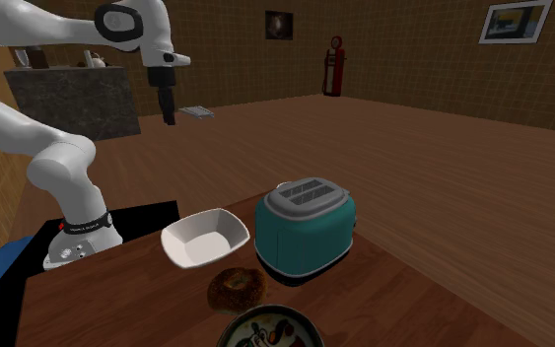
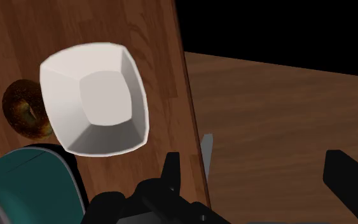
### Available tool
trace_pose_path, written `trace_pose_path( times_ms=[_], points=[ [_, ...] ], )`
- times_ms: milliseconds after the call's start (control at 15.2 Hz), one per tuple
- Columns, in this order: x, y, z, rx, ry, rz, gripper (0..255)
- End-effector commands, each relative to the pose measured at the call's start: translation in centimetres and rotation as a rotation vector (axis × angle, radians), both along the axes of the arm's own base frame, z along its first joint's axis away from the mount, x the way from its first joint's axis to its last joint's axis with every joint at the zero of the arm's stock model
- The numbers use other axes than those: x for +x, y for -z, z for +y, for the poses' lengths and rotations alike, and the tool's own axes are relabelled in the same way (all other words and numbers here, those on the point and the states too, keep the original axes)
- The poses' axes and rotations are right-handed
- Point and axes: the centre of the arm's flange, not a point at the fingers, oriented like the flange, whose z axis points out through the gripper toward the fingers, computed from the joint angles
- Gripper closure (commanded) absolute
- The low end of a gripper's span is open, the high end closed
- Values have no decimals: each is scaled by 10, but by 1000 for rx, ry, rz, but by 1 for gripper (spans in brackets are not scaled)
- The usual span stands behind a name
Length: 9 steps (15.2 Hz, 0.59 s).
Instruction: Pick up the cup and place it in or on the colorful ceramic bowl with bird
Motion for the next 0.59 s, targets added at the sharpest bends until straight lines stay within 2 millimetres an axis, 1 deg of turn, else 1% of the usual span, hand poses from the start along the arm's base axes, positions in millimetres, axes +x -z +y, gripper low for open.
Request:
trace_pose_path(
  times_ms=[0,528],
  points=[
    [0,0,0,0,0,0,0],
    [82,54,-28,-13,-1,-25,0]
  ],
)
